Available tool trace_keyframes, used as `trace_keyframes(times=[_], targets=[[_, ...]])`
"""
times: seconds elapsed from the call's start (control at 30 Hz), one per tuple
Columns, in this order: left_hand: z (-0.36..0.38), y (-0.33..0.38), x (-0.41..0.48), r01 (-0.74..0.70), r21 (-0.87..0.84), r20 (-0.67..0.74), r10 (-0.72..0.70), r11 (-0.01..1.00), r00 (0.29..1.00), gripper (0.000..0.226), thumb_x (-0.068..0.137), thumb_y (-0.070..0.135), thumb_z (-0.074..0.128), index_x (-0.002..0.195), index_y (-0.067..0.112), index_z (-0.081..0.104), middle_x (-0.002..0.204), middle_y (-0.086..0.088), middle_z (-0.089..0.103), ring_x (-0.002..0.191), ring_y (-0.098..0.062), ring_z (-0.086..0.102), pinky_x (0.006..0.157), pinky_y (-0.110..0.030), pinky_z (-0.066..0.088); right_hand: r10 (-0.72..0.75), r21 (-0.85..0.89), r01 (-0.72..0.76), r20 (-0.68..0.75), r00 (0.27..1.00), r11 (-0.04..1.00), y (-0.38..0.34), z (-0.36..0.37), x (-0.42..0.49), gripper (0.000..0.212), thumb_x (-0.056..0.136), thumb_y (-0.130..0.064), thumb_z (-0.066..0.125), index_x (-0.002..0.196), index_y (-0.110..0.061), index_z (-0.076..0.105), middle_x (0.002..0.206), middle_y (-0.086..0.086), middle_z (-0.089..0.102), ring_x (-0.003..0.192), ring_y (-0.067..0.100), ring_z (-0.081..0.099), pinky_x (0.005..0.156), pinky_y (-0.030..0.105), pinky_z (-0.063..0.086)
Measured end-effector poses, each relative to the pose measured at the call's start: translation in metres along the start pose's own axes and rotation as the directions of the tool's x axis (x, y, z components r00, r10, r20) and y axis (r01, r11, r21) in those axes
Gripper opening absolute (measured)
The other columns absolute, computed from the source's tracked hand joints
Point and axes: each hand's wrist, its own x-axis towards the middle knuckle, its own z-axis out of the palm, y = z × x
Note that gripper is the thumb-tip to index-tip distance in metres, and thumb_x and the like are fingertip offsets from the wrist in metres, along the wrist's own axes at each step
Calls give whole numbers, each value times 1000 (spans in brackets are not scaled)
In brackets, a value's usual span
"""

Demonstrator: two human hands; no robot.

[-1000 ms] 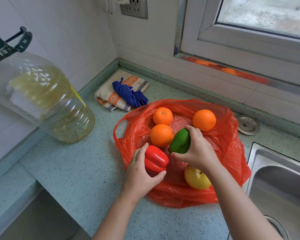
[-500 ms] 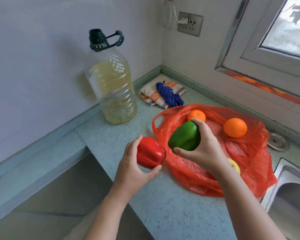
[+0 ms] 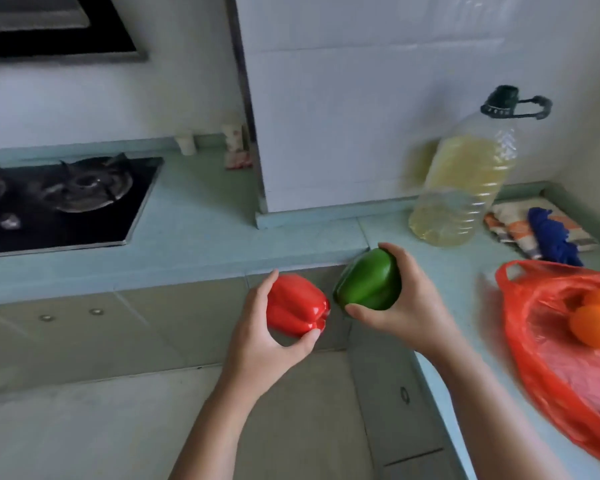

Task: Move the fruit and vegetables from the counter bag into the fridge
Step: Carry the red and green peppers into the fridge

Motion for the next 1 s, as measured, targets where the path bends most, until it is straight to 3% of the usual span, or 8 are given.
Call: trace_keyframes(times=[0.1, 0.23, 0.43, 0.6, 0.77, 0.93, 1.0], targets=[[-54, -17, -36, 58, 13, -127, -56, 998, 990, 87, 59, 23, 85, 131, 31, 37, 123, 25, 42, 109, 20, 38, 82, 5, 27, -92, 19, 90, 104, 990, 996, -48, 43, -10, 97, 50, -44, 82, 133, -29, 34, 119, -12, 46, 104, 3, 46, 85, 20, 36], [-121, -40, -90, 141, 34, -274, -126, 989, 953, 88, 58, 29, 84, 130, 35, 35, 120, 28, 41, 107, 24, 37, 81, 6, 28, -211, 74, 199, 252, 944, 977, -107, 102, -31, 93, 55, -35, 83, 133, -28, 34, 120, -12, 47, 105, 2, 45, 87, 18, 35], [-212, -77, -177, 346, 11, -513, -291, 938, 807, 87, 53, 38, 78, 129, 36, 35, 120, 28, 40, 107, 23, 36, 80, 5, 31, -375, 163, 339, 471, 798, 926, -184, 201, -67, 92, 53, -34, 85, 131, -27, 36, 118, -9, 48, 101, 4, 47, 87, 19, 37], [-266, -101, -240, 459, -62, -688, -371, 886, 624, 86, 61, 22, 85, 125, 42, 31, 114, 32, 39, 101, 27, 36, 76, 6, 33, -483, 261, 418, 625, 613, 870, -250, 282, -90, 93, 54, -36, 84, 132, -31, 33, 118, -11, 46, 103, 7, 46, 84, 19, 35], [-330, -122, -284, 584, -77, -808, -394, 808, 438, 88, 55, 43, 76, 130, 38, 30, 116, 33, 35, 106, 24, 35, 79, 3, 35, -581, 401, 442, 693, 426, 802, -326, 375, -114, 95, 55, -36, 84, 133, -36, 30, 117, -12, 43, 102, 10, 46, 81, 22, 37], [-401, -129, -310, 661, -84, -899, -343, 746, 272, 88, 60, 41, 79, 132, 34, 30, 116, 30, 37, 105, 23, 35, 79, 3, 35, -668, 557, 399, 708, 229, 728, -404, 452, -133, 94, 55, -36, 85, 132, -35, 32, 123, -13, 44, 108, 9, 46, 86, 26, 43], [-424, -130, -322, 696, -93, -921, -326, 712, 211, 87, 63, 35, 82, 132, 35, 28, 116, 31, 36, 106, 24, 33, 78, 4, 34, -701, 612, 386, 699, 144, 690, -432, 477, -146, 92, 56, -36, 84, 131, -36, 32, 122, -13, 44, 107, 9, 46, 81, 21, 44]])
